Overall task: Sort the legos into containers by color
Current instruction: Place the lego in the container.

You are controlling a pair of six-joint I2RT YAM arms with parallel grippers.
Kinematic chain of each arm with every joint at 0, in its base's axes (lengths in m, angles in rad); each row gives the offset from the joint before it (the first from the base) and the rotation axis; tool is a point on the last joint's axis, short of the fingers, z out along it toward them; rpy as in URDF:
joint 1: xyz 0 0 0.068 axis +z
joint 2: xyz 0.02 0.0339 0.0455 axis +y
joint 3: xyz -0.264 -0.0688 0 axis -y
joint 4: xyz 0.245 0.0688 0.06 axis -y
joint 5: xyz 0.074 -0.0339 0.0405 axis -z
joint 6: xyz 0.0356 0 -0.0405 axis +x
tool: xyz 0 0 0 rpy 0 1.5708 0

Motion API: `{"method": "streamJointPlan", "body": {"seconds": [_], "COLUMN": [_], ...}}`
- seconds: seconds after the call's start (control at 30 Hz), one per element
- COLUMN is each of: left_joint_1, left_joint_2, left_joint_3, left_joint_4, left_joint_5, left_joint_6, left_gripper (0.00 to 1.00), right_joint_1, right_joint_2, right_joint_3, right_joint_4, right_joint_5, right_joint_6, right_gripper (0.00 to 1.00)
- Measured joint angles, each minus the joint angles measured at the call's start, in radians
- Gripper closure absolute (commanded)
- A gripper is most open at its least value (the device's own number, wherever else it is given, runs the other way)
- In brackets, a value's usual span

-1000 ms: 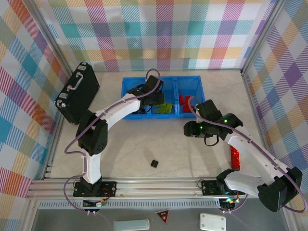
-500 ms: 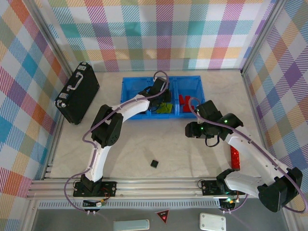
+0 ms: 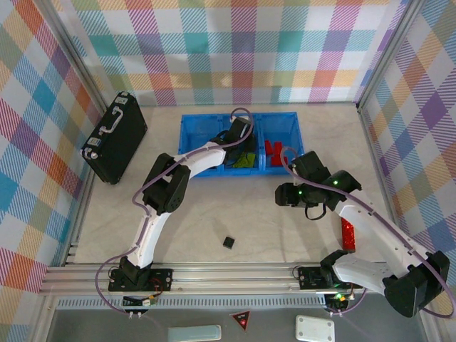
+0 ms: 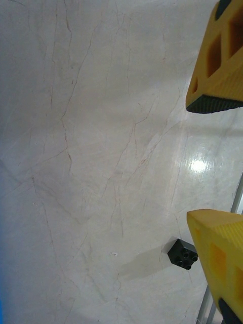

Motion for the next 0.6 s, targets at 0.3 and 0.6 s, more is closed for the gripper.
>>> {"method": "streamJointPlan", "body": {"seconds": [0.3,0.6], "left_joint_1": [0.004,0.008], "left_joint_2": [0.012,0.011], "left_joint_3": [0.0,0.0], "left_joint_4": [0.007,0.006], "left_joint_5": [0.015,0.019], "left_joint_6": [0.0,0.008], "left_gripper": [0.66,0.58], "right_joint_1": [0.0,0.0], "right_joint_2": [-0.006,-0.021], "right_joint_3": [-0.009,-0.013], "right_joint_4": [0.0,0.0], "right_joint_5": [0.0,0.0], "right_joint_6": [0.007,0.018], "right_gripper": [0.46,0.45]}}
